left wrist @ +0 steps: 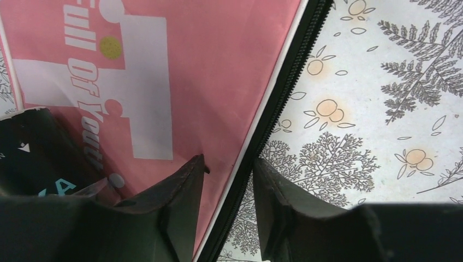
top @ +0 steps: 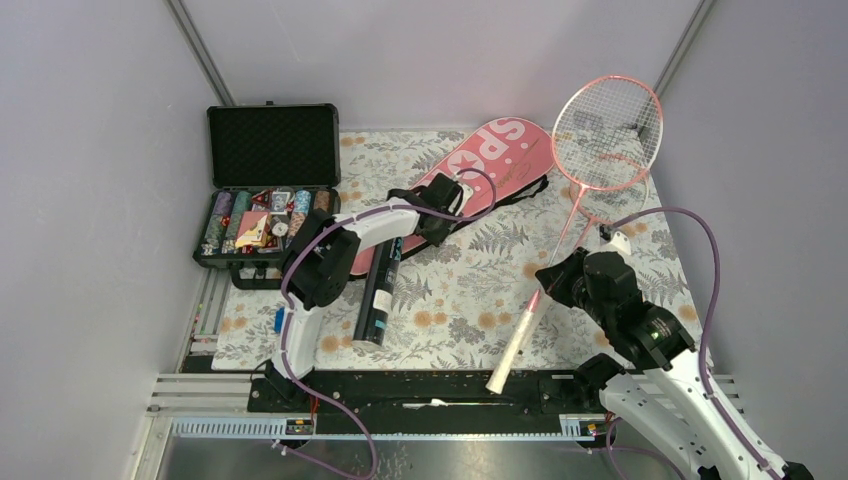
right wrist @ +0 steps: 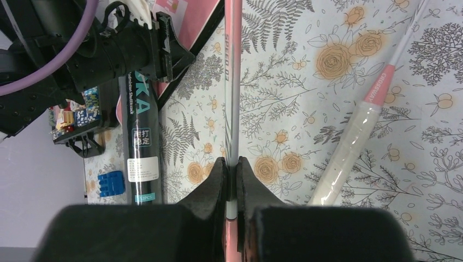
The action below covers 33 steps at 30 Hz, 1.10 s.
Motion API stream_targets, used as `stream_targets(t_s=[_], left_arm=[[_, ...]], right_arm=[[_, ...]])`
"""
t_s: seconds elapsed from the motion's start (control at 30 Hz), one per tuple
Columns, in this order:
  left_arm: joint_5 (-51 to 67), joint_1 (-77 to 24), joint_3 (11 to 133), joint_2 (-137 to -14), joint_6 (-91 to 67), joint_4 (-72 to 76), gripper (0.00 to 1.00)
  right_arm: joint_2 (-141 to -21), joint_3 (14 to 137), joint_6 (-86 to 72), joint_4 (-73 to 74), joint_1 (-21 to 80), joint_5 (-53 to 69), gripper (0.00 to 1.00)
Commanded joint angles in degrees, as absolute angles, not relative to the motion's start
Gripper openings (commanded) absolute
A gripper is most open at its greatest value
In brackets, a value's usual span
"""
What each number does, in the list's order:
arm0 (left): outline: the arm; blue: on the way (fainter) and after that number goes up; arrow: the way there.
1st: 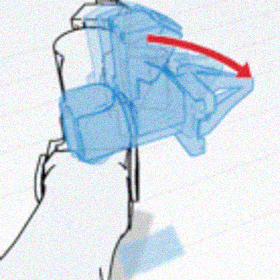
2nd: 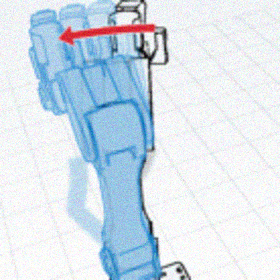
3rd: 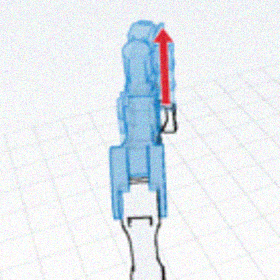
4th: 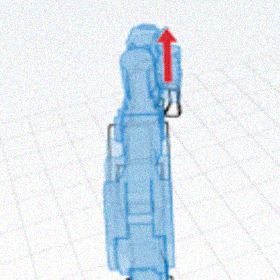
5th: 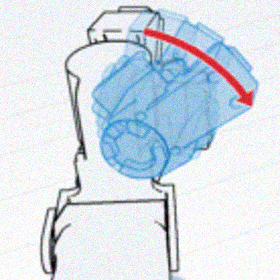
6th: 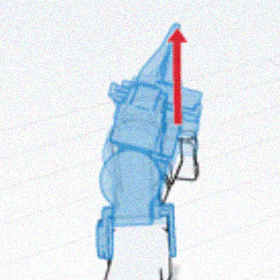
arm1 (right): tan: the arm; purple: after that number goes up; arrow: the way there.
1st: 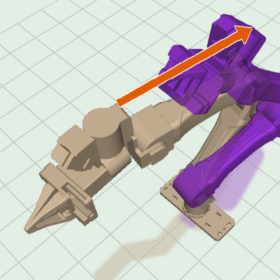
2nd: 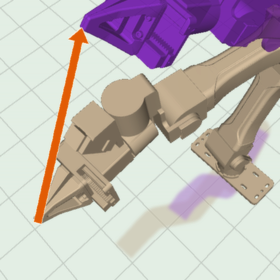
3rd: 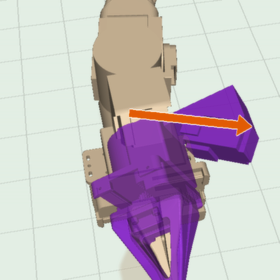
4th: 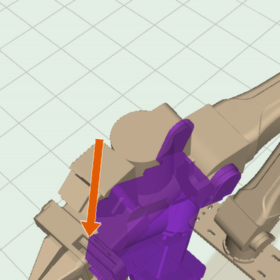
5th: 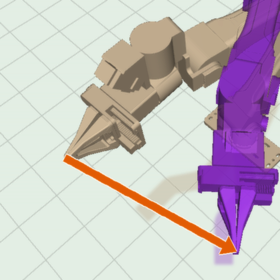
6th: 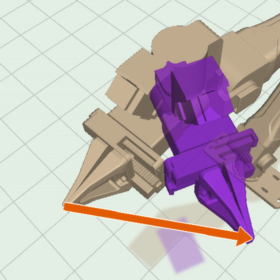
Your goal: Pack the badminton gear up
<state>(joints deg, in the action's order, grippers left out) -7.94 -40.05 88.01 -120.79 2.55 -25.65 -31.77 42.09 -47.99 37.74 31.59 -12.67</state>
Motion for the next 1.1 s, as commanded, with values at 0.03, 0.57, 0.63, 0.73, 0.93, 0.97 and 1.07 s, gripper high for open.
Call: stream_targets(t_s=[0.03,0.57,0.63,0.73,0.93,0.97,1.07], left_arm=[[-9.6,-39.9,86.7,-122.2,1.3,-24.5,0.36],[5.3,-38.9,97.1,-112.0,-8.2,-31.7,0.00],[7.0,-38.3,97.7,-111.0,-10.0,-31.6,0.00],[9.0,-37.4,98.3,-110.1,-12.5,-31.6,0.00],[17.4,-34.9,97.7,-109.9,-19.0,-29.2,0.00],[18.8,-34.7,97.5,-110.0,-19.7,-28.7,0.00],[21.5,-34.4,97.6,-110.9,-20.7,-28.3,0.00]], right_arm=[[-31.5,41.6,-49.0,33.1,31.4,-11.9,0.00],[-31.9,40.0,-47.7,33.7,31.4,-11.4,0.00],[-31.8,39.6,-47.1,33.7,31.4,-11.4,0.00],[-32.3,39.0,-47.0,33.9,31.4,-11.0,0.00],[-35.6,40.7,-47.7,37.7,31.3,-10.1,0.00],[-35.8,40.8,-47.7,38.1,31.4,-9.9,0.00],[-35.6,40.6,-47.0,38.1,31.3,-9.2,0.00]])
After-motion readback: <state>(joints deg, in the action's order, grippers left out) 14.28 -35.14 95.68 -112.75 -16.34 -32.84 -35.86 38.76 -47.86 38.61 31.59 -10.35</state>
